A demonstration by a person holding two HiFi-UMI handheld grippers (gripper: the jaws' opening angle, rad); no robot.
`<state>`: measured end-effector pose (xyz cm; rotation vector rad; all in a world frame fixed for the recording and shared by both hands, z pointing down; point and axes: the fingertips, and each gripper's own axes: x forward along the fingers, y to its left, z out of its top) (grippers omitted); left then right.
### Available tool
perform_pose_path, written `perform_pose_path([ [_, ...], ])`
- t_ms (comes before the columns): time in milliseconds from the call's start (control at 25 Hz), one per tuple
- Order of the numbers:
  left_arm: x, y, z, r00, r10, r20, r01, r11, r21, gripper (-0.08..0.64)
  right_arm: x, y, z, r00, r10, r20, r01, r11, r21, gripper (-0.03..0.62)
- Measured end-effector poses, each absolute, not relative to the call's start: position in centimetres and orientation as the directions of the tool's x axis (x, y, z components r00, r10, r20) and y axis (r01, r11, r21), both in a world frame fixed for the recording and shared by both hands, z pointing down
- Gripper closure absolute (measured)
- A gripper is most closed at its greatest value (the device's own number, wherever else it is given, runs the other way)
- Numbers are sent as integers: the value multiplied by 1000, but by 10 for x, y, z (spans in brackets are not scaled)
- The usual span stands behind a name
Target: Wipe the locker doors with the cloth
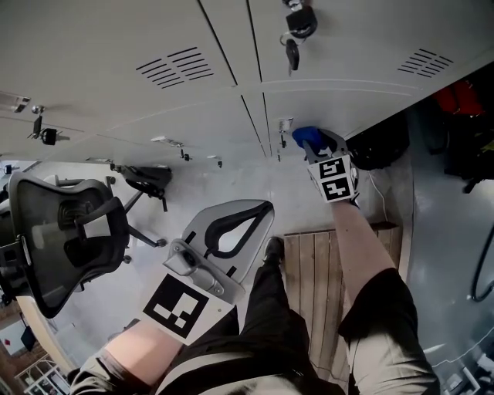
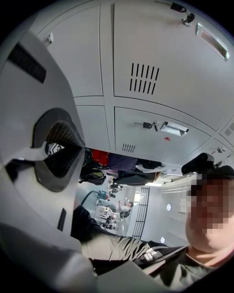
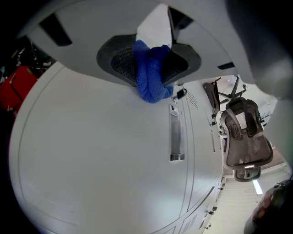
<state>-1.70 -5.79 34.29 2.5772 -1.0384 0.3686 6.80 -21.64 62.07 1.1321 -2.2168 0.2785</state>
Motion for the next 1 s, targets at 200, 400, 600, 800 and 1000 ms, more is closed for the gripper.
perform_pose_path([
  [200,-4,-60,348,713,-605,353,-693,-686,223,553,137,-226,622,-344,-689,638,-843,526,114,439],
  [400,6,-65,351,718,-604,346,-689,-688,228,554,199,-235,621,-257,-721,644,-904,414,103,439],
  [600,13,-61,353,726,-592,351,-678,-700,222,554,215,-233,625,-231,-730,644,-928,364,80,439],
  [800,14,-59,353,729,-587,353,-674,-705,219,554,161,-211,645,-310,-683,661,-898,438,32,439],
  [1000,3,-53,358,719,-595,360,-685,-694,221,554,94,-198,667,-387,-628,675,-865,501,-29,439],
])
